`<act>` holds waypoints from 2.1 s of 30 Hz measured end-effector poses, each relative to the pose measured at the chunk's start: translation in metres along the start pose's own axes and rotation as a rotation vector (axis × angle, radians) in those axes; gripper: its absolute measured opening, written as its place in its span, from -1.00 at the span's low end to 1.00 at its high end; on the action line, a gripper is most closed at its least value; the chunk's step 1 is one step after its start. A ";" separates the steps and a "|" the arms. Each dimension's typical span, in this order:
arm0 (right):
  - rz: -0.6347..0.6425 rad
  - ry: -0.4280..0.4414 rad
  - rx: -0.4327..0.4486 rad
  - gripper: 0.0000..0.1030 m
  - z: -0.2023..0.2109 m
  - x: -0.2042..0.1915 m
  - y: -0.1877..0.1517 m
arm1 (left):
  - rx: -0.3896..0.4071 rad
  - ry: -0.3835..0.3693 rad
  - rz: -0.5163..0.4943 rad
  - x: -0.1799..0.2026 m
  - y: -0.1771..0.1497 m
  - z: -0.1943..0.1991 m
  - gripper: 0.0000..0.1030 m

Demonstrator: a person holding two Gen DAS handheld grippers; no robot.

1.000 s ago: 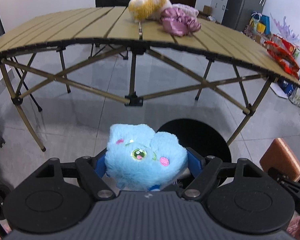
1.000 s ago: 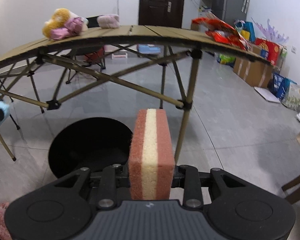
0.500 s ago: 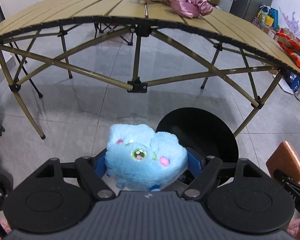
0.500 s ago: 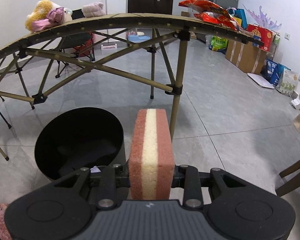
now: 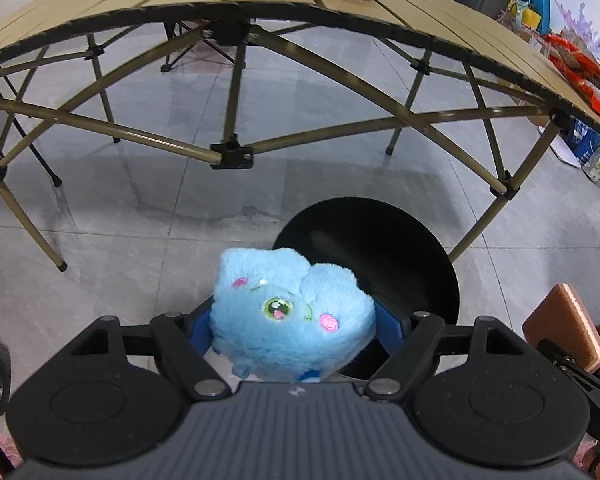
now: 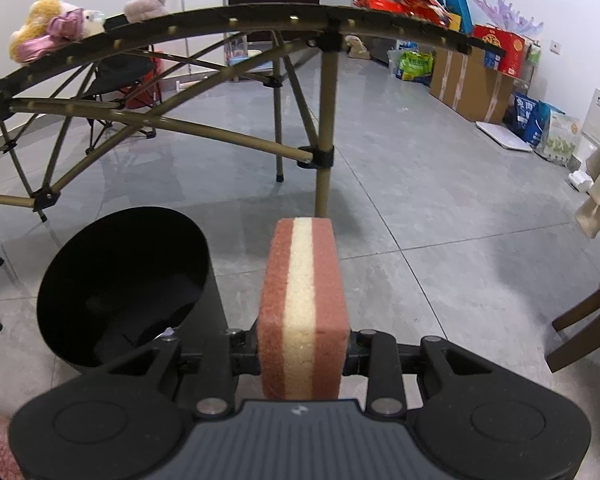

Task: Collect trash
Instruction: 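Carry the blue plush with the left tool over the black bin, then open the left tool to drop the blue plush into the bin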

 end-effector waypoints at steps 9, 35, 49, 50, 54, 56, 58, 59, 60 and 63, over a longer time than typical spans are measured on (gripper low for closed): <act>-0.021 -0.018 -0.027 -0.42 -0.016 0.008 -0.003 | -0.044 -0.008 -0.007 0.021 0.001 -0.024 0.52; -0.040 -0.049 -0.062 -0.42 -0.035 0.025 -0.007 | -0.120 0.003 -0.030 0.068 0.007 -0.084 0.56; -0.043 -0.053 -0.066 -0.42 -0.037 0.024 -0.007 | -0.150 0.021 -0.009 0.068 0.006 -0.094 1.00; -0.043 -0.053 -0.067 -0.42 -0.037 0.024 -0.007 | -0.151 0.020 -0.008 0.068 0.006 -0.094 1.00; -0.043 -0.052 -0.067 -0.42 -0.037 0.024 -0.007 | -0.153 0.021 -0.007 0.067 0.006 -0.094 1.00; -0.041 -0.051 -0.067 -0.42 -0.037 0.024 -0.007 | -0.153 0.023 -0.005 0.067 0.006 -0.094 1.00; -0.041 -0.050 -0.067 -0.42 -0.037 0.023 -0.007 | -0.153 0.024 -0.003 0.066 0.006 -0.094 1.00; -0.041 -0.050 -0.066 -0.42 -0.037 0.024 -0.007 | -0.153 0.024 -0.003 0.066 0.006 -0.094 1.00; -0.040 -0.050 -0.066 -0.42 -0.037 0.023 -0.007 | -0.152 0.025 -0.003 0.065 0.006 -0.093 1.00; -0.037 -0.049 -0.068 -0.42 -0.037 0.022 -0.006 | -0.150 0.028 -0.006 0.063 0.006 -0.091 1.00</act>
Point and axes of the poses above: each gripper's, at about its wrist camera, not at the fingertips, and z roughly against the way its jaws point, x to its right, y to its top, the point moved 8 cm from there along -z, roughly the way its jaws point, and after that the axes turned 8 degrees about -y, right-handed, at the moved point
